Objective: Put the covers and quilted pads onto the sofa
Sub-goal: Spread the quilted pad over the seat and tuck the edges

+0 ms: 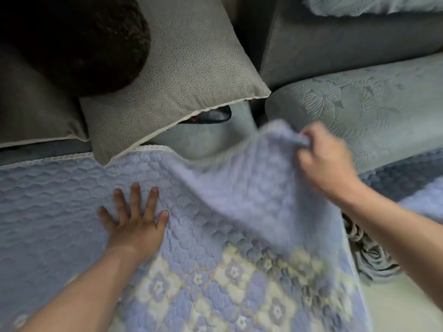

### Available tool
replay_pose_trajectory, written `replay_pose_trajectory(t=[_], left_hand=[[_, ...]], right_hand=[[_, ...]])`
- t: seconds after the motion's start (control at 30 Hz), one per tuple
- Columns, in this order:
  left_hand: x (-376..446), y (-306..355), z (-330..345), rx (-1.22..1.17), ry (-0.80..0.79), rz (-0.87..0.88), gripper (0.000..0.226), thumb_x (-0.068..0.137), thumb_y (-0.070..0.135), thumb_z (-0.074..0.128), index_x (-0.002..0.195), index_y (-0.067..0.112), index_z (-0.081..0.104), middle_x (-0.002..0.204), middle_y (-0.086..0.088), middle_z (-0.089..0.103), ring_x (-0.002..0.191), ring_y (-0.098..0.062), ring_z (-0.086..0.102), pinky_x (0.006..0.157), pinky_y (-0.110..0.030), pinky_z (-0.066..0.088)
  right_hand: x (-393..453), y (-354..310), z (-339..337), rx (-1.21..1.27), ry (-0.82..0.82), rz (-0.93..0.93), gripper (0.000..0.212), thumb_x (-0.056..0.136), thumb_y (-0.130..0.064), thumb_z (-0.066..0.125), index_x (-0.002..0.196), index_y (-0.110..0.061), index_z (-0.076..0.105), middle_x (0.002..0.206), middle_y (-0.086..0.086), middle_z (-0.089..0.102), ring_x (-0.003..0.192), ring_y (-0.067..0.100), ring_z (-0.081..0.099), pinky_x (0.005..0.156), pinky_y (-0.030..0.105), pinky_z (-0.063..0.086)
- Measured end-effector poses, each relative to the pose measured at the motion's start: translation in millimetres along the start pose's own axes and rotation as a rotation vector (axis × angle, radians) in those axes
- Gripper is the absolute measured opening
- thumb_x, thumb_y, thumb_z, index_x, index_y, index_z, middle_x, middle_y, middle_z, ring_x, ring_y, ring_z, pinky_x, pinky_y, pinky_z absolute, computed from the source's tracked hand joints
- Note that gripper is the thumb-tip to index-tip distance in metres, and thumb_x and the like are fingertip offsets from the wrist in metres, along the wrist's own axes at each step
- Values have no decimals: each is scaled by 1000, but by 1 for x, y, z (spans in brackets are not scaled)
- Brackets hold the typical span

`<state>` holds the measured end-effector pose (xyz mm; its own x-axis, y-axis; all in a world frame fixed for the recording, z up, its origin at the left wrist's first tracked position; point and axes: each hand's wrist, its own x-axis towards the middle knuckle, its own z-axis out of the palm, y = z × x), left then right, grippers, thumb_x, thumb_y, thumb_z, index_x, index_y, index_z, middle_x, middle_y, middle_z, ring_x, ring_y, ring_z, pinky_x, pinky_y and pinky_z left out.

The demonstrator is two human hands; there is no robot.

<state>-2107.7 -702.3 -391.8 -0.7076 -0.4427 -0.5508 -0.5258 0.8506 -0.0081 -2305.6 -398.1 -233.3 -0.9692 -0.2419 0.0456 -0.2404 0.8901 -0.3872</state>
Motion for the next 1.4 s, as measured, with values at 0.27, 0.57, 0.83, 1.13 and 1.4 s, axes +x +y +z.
replay_pose_trajectory(t=[0.27, 0.57, 0.83, 1.13, 1.4], left_hand=[[-2, 4, -5, 31, -34, -33, 66, 95, 67, 0, 149, 45, -30, 159, 2, -39, 147, -39, -31, 113, -70, -10], [39, 17, -86, -211, 296, 15, 57, 103, 44, 34, 152, 25, 14, 131, -18, 59, 114, -39, 60, 88, -45, 47], [92, 24, -87, -360, 252, -142, 39, 106, 32, 34, 137, 10, 41, 141, -26, 51, 127, -44, 51, 100, -47, 41], [66, 28, -55, -497, 138, 34, 115, 77, 78, 60, 150, 48, -24, 167, -10, 9, 152, -31, 14, 123, -47, 19], [-15, 40, -25, -240, 76, 193, 88, 93, 52, 51, 160, 34, -4, 168, -9, -6, 153, -37, -5, 123, -49, 1]], right_hand=[[11, -19, 63, -510, 127, -211, 48, 75, -2, 54, 122, -4, 52, 154, 26, 28, 135, 49, 33, 109, 55, 31], [87, -9, 115, -275, -432, -17, 81, 90, -9, 52, 159, -17, 10, 163, 12, 13, 139, 39, 40, 109, 48, 40], [120, 3, 126, -422, -134, 71, 36, 97, -3, 46, 132, 3, 45, 134, 27, 49, 120, 49, 53, 100, 49, 44], [39, -31, 178, -147, -66, 7, 66, 98, -29, 48, 156, -15, 22, 164, 20, 7, 146, 45, 20, 118, 56, 19], [-119, -18, 175, -320, -371, -217, 66, 103, -61, 17, 160, -32, 3, 168, -2, -12, 153, 23, -16, 123, 53, -2]])
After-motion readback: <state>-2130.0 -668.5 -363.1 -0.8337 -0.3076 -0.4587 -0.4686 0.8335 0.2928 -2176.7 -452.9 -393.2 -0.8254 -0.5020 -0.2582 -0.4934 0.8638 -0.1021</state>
